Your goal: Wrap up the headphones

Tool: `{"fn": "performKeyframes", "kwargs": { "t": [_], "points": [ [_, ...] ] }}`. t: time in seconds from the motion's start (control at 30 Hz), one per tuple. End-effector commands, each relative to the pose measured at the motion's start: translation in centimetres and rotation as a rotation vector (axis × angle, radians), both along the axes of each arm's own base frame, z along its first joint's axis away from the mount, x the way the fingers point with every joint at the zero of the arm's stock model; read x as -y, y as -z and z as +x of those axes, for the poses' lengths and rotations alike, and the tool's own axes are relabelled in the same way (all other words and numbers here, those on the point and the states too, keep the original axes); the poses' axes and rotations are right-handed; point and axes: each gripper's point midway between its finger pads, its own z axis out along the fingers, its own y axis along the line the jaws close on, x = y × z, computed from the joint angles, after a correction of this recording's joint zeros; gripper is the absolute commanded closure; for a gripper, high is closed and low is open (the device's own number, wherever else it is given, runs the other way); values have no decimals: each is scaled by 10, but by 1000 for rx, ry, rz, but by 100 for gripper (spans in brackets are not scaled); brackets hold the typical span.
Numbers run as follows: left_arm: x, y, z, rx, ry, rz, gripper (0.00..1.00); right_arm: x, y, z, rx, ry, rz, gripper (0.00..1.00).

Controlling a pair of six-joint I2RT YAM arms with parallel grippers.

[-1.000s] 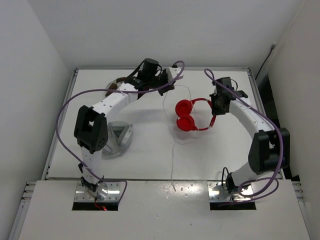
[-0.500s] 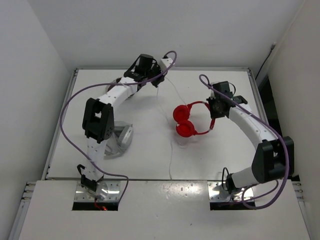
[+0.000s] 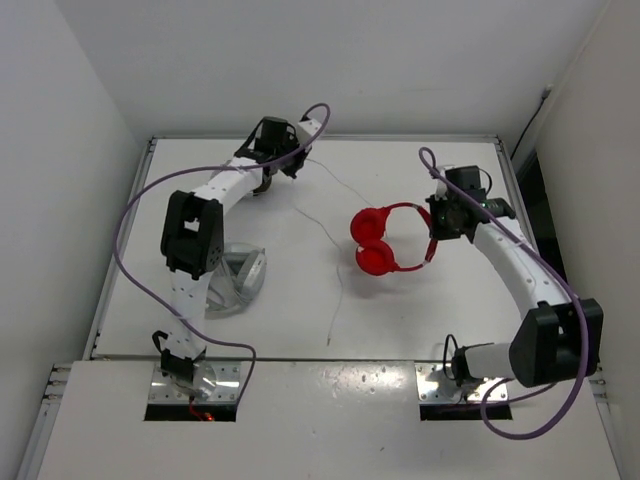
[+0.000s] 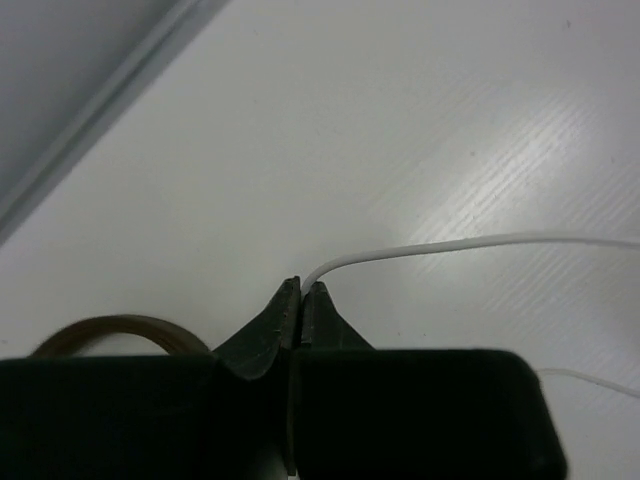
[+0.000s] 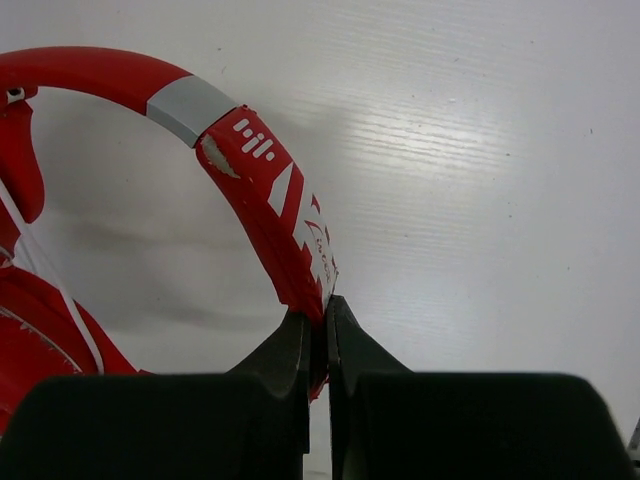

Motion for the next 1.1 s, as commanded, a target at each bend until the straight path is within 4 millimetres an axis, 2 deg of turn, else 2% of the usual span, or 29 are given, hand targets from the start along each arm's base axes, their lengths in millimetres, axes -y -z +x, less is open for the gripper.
{"fn": "performKeyframes", "kwargs": {
  "t": [0.0, 0.03, 0.07, 0.17, 0.27, 0.3, 0.37, 0.4, 0.43, 0.47, 0.5, 0.57, 0.7, 0.8, 0.83, 0.87, 0.9, 0.93, 1.07],
  "points": [
    [-2, -6, -12, 14, 24, -26, 100, 3, -34, 19, 83, 96, 146, 100],
    [-1, -14, -18, 29, 44, -33, 100, 8, -34, 21, 71, 131, 167, 100],
    [-3, 1, -30, -8, 53, -28, 100, 18, -28, 24, 37, 180, 197, 100],
    [6, 7, -63, -18, 138, -23, 100, 31, -35, 33, -1, 299, 294, 100],
    [26, 9, -93, -18, 243, -18, 100, 33, -32, 37, -31, 376, 362, 100],
    [24, 10, -107, -26, 266, -18, 100, 31, -38, 44, -21, 384, 381, 100],
    [41, 9, -131, -16, 363, -14, 100, 29, -42, 49, -19, 428, 414, 100],
    [42, 19, -144, -44, 386, 5, 100, 28, -46, 54, -13, 435, 432, 100],
    [46, 13, -155, -40, 415, 9, 100, 27, -50, 56, -4, 446, 443, 100],
    [57, 12, -168, -34, 477, 16, 100, 26, -54, 61, -2, 474, 465, 100],
    [60, 17, -178, -44, 501, 29, 100, 25, -52, 64, -12, 485, 482, 100],
    [68, 16, -195, -49, 549, 50, 100, 24, -59, 70, -2, 517, 511, 100],
    [96, 19, -221, -63, 624, 65, 100, 10, -53, 79, -46, 525, 584, 100],
    [108, 17, -232, -71, 656, 54, 100, 3, -58, 86, -25, 516, 571, 100],
    [116, 16, -242, -82, 686, 35, 100, 3, -57, 89, -18, 520, 546, 100],
    [118, 15, -244, -86, 701, 24, 100, 6, -60, 92, 0, 530, 532, 100],
    [125, 16, -255, -105, 727, 14, 100, 10, -52, 91, -3, 543, 477, 100],
    [131, 7, -260, -95, 743, -5, 100, 16, -55, 93, 18, 548, 449, 100],
    [152, -6, -286, -97, 835, -35, 100, 24, -48, 97, 40, 555, 337, 100]
  ]
}}
